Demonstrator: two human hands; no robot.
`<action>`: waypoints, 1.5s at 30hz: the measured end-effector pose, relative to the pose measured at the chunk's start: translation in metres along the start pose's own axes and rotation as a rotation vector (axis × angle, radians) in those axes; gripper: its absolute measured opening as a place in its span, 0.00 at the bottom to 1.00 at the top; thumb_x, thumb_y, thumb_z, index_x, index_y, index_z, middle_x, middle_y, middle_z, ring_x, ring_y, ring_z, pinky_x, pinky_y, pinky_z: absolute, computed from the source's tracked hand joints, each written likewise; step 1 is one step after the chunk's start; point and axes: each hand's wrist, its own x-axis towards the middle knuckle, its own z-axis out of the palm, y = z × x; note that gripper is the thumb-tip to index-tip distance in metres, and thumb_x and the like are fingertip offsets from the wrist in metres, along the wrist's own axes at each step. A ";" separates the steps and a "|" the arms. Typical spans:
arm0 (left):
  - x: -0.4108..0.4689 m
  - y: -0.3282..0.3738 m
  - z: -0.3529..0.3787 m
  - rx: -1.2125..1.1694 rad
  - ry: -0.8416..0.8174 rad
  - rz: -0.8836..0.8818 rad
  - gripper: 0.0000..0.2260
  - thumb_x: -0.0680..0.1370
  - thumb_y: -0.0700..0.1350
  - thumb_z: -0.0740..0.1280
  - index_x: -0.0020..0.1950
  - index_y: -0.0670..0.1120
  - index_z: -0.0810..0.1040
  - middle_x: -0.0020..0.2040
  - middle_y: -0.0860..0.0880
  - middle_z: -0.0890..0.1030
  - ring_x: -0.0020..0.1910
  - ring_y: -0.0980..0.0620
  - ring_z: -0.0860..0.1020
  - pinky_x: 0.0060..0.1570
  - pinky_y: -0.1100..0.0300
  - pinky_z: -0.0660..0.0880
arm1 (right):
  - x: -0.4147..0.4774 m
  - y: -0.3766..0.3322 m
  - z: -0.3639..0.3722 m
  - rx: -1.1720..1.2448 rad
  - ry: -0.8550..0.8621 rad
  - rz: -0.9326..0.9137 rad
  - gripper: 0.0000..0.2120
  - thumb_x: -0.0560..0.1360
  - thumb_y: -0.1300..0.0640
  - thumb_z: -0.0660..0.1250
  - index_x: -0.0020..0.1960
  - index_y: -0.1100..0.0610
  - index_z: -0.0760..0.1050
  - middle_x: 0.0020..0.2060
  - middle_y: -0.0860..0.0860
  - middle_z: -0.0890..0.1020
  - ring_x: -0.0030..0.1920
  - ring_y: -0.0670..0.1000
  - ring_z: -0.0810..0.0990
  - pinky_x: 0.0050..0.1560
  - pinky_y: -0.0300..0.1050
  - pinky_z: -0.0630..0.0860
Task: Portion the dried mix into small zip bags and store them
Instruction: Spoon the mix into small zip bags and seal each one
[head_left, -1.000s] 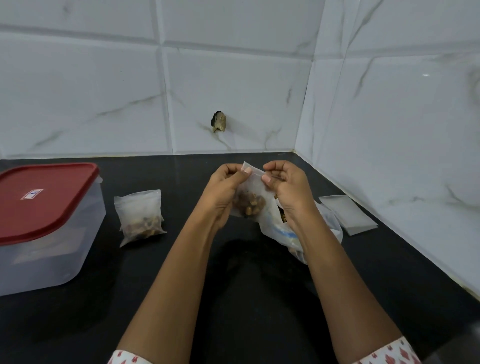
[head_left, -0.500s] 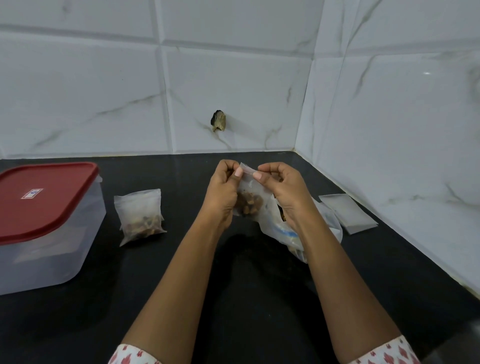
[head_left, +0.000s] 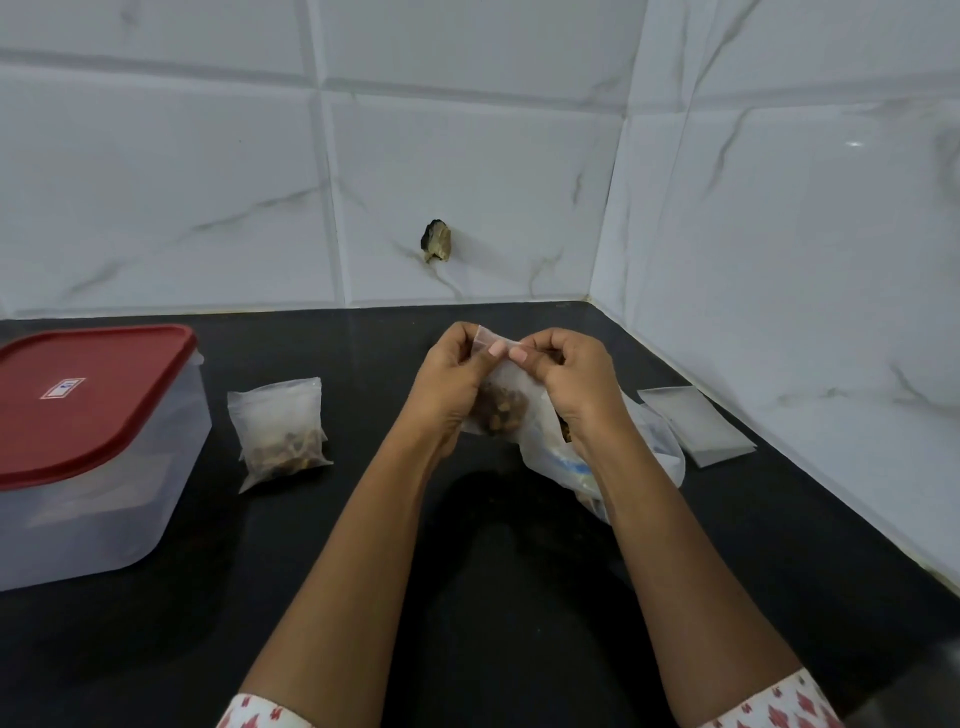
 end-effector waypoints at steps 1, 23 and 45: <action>0.001 0.000 0.000 0.007 0.031 0.016 0.05 0.78 0.41 0.64 0.42 0.47 0.73 0.43 0.46 0.78 0.43 0.48 0.77 0.42 0.53 0.75 | -0.001 -0.001 0.000 0.049 -0.016 0.013 0.02 0.72 0.59 0.70 0.41 0.57 0.79 0.34 0.47 0.79 0.38 0.43 0.77 0.40 0.34 0.73; 0.004 0.003 -0.019 -0.189 0.121 -0.219 0.08 0.80 0.41 0.61 0.42 0.42 0.74 0.44 0.44 0.78 0.44 0.48 0.77 0.42 0.51 0.78 | -0.005 -0.004 -0.007 -0.010 -0.006 0.121 0.06 0.73 0.56 0.69 0.46 0.59 0.79 0.33 0.47 0.78 0.34 0.43 0.74 0.38 0.33 0.73; -0.049 0.013 -0.084 0.215 0.837 -0.003 0.03 0.79 0.46 0.62 0.49 0.48 0.73 0.46 0.53 0.76 0.44 0.58 0.75 0.39 0.68 0.70 | -0.031 -0.032 0.101 0.131 -0.191 0.010 0.08 0.76 0.60 0.65 0.38 0.52 0.73 0.34 0.50 0.78 0.34 0.47 0.77 0.30 0.34 0.73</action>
